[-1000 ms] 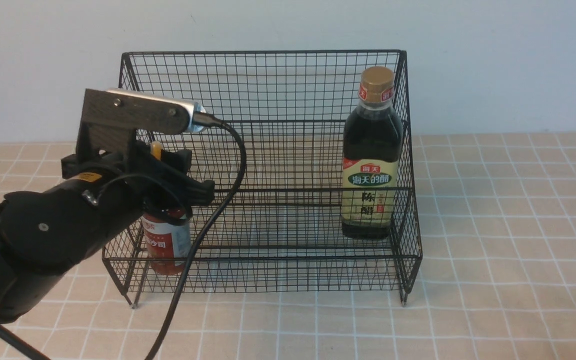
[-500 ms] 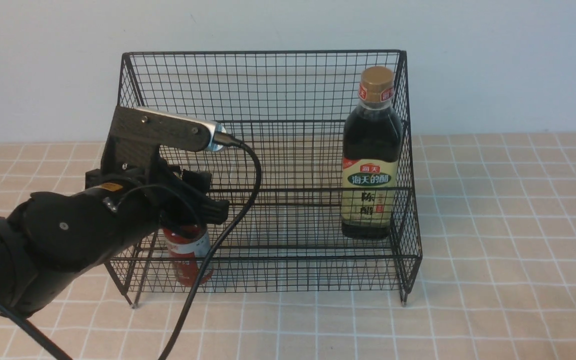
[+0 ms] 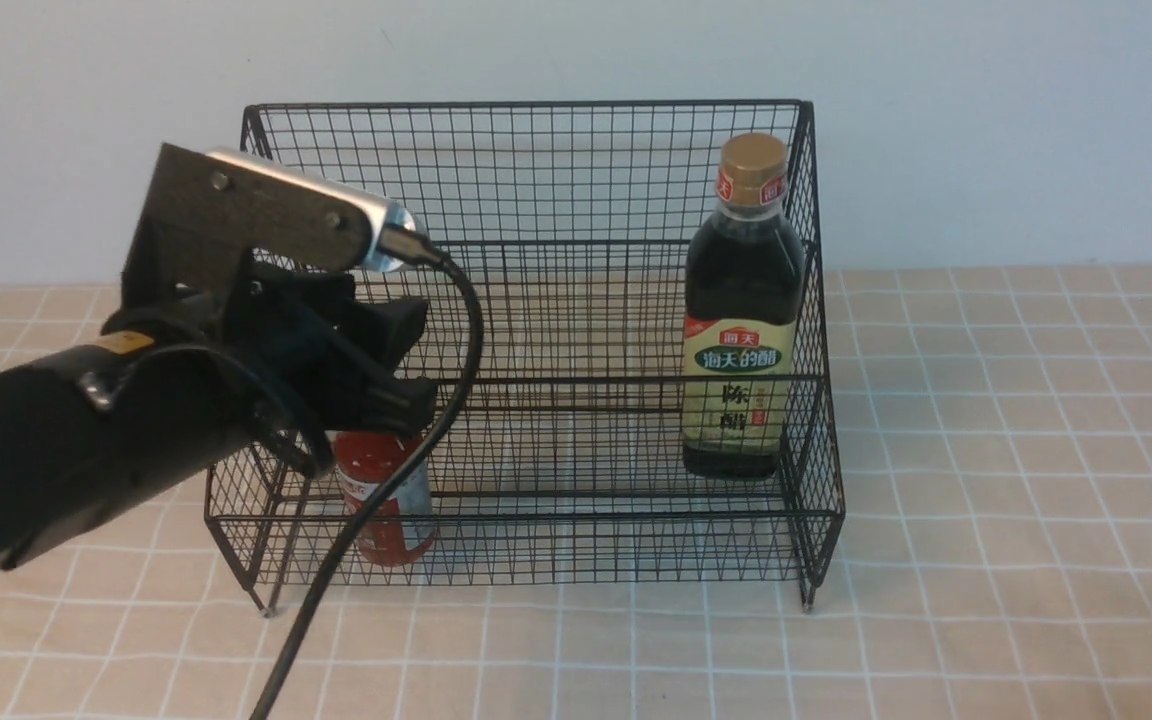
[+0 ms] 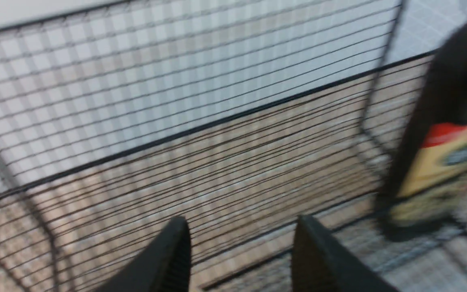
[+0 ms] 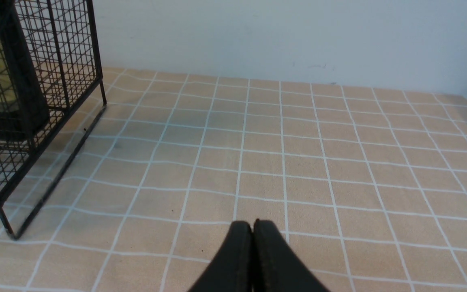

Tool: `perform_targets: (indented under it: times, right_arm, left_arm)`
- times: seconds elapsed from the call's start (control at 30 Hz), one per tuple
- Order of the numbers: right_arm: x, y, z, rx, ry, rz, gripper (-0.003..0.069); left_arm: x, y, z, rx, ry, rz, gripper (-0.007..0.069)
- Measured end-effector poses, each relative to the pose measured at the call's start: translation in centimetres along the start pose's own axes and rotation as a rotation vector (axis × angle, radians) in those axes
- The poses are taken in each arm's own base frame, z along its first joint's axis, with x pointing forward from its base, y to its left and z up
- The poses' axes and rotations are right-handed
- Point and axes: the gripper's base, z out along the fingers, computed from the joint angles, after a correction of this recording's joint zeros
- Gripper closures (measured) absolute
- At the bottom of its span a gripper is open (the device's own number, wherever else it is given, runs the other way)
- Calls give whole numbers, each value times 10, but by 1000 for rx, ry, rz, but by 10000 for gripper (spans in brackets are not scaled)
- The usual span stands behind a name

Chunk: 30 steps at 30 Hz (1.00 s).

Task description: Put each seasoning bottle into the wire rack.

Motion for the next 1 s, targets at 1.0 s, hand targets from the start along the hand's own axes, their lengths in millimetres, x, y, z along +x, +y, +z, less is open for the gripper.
perform_targets:
  times: [1.0]
  right_arm:
    - [0,0,0,0,0,0,668]
  left_arm:
    - [4,-1,-194,19,-72,-283,631]
